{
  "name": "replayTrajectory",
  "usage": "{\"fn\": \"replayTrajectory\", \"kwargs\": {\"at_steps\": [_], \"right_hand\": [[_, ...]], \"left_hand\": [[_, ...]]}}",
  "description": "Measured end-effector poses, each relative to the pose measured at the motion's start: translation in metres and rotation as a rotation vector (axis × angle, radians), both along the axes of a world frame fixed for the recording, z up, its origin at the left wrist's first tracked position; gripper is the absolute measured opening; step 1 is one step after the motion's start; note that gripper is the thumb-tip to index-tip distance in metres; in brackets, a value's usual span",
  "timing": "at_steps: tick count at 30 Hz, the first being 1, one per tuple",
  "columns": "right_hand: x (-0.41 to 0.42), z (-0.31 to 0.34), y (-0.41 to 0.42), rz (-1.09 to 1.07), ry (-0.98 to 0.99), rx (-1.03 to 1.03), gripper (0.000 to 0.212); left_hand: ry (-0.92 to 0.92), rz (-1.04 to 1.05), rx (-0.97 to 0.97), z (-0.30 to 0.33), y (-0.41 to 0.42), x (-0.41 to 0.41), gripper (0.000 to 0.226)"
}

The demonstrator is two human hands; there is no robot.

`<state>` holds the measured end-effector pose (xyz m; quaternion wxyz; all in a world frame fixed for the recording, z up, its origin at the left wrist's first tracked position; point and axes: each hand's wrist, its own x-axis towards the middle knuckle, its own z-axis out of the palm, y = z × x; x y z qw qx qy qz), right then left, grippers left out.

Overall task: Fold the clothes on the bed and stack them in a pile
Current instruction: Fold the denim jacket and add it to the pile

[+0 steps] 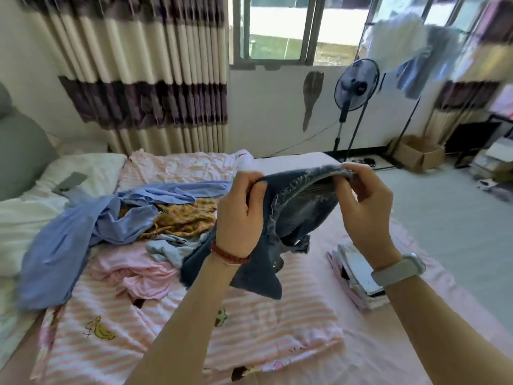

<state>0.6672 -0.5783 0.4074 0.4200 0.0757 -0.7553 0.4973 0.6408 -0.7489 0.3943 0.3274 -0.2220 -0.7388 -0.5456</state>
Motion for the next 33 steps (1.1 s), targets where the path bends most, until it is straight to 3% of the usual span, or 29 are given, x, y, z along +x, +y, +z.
{"fn": "replayTrajectory", "kwargs": {"at_steps": [8,13,18,21,26,33], "right_hand": [[0.065,0.077,0.013,-0.206,0.293,-0.034,0.017],[0.067,0.088,0.015,-0.300,0.323,-0.080,0.013],[0.028,0.060,0.022,-0.354,0.191,-0.042,0.016],[-0.024,0.023,0.027,-0.398,-0.049,0.011,0.021],[-0.101,-0.084,0.050,-0.133,-0.793,0.118,0.048],[-0.062,-0.273,0.063,-0.030,-1.397,0.095,0.038]], "left_hand": [[0.219,-0.076,0.129,0.095,0.029,0.050,0.015],[0.100,-0.137,0.133,0.108,0.039,0.052,0.007],[-0.092,-0.117,0.100,0.072,0.044,0.011,0.009],[-0.246,-0.007,0.012,0.030,0.051,-0.039,0.008],[-0.757,0.133,-0.440,-0.081,0.048,-0.127,0.032],[-1.125,0.029,-0.544,-0.275,0.029,-0.091,0.037]]}}
